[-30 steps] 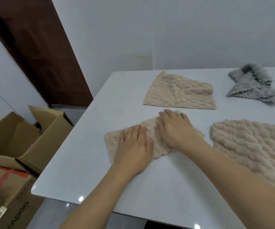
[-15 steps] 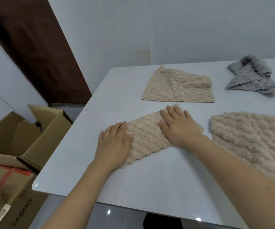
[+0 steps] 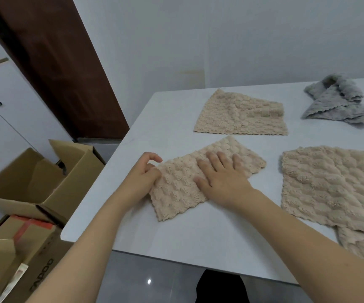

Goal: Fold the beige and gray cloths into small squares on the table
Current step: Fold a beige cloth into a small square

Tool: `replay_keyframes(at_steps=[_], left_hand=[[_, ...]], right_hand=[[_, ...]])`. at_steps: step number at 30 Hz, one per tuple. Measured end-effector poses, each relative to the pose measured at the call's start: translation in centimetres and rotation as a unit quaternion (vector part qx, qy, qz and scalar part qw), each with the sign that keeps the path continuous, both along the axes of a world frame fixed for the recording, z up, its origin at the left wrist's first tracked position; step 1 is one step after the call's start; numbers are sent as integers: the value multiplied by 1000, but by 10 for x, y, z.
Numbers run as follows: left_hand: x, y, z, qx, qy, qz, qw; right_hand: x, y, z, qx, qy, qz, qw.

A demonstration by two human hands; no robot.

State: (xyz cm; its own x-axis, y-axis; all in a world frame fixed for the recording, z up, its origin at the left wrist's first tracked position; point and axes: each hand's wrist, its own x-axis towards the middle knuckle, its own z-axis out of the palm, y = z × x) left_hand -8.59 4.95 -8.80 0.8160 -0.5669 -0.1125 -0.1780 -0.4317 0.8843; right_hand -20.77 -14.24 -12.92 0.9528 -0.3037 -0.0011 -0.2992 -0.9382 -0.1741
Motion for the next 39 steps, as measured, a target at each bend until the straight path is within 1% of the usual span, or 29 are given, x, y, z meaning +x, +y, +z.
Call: replay_keyframes(at_steps=[3,5,7,8,10,12,13,15,17,19,22,25,26,28,30,33,35,37,39], left_hand=[[5,8,10,-54,90,-17,994],[6,13,11,-80,118,-37,989],[5,14,11,-80,95,-48,991],[5,13,10,-80,84,-54,992],[7,10,8,-79,70,-62,993],[13,7,6,-73,52,-64,994],[15,5,7,-72,38,-67,994],[19,-1,11,-81,1,-89,993],[21,-15,19,-100,-16,-107,989],[24,-35,27,-121,-16,-119,985],[24,-74,32,-122,-34,-146,981],[21,-118,21,-74,-56,-143,985],[20,-133,15,-59,-62,-142,986],[18,-157,5,-35,-80,-145,986],[16,-175,-3,-16,-87,-152,984],[14,-189,-10,4,-100,-156,983],[14,-193,-11,-10,-110,-149,983],[16,-193,-12,-40,-99,-139,984],[19,-193,-15,-26,-109,-146,983]], right_hand=[[-1,-3,2,11,9,22,1000],[-4,-5,5,30,-2,33,999],[-6,-12,9,47,-46,13,998],[-6,-18,10,42,-75,-13,996],[-7,-36,11,23,-115,-92,989],[-11,-54,13,14,-127,-158,979],[-13,-62,12,6,-128,-170,977],[-16,-71,9,2,-129,-160,979],[-14,-76,4,56,-147,-141,977],[-12,-80,4,133,-188,-139,963],[-16,-84,7,238,-264,-162,921],[-25,-86,12,350,-311,-190,863],[-27,-87,13,370,-322,-196,849],[-27,-89,14,389,-330,-197,837],[-25,-90,15,387,-318,-196,843],[-23,-90,17,329,-301,-183,876],[-20,-91,16,308,-300,-180,885],[-16,-94,11,296,-301,-181,888],[-13,-97,6,272,-291,-181,899]])
